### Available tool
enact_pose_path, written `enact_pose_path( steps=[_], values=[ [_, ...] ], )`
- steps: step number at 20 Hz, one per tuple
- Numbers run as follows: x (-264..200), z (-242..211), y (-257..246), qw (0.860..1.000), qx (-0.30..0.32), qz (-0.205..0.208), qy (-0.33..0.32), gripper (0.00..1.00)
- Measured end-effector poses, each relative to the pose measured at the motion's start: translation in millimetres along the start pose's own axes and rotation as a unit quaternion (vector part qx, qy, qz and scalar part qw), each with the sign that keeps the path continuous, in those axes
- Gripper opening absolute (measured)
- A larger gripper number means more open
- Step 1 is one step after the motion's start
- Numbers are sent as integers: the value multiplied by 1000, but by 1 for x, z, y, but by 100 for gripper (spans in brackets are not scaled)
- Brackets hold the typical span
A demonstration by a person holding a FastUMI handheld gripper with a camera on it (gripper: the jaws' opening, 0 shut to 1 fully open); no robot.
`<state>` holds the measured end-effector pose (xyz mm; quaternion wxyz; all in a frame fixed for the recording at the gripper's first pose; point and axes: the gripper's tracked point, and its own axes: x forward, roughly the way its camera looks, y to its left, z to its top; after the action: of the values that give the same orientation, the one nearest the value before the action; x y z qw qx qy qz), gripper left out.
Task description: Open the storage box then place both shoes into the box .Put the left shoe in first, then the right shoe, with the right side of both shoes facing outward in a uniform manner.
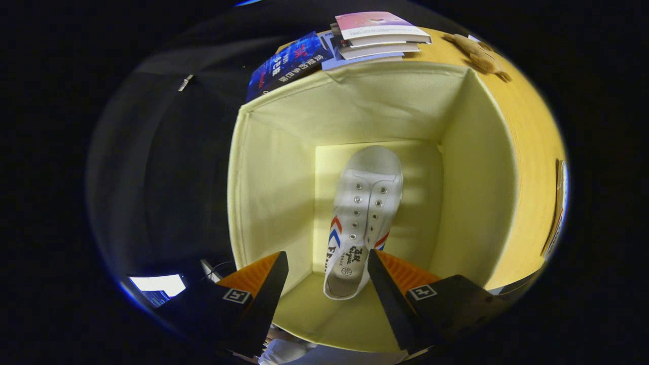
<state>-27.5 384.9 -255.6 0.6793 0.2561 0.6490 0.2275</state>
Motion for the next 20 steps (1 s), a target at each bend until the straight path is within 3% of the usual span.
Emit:
enact_pose_path(
  steps=[7, 12, 16, 20],
  values=[
    [-91, 6, 0, 995, 32, 74, -59, 99],
    [-181, 31, -60, 983, 84, 103, -130, 99],
    [-231, 45, -161, 972, 129, 69, -184, 99],
    [-254, 37, -286, 968, 133, -33, -210, 98]
  ],
)
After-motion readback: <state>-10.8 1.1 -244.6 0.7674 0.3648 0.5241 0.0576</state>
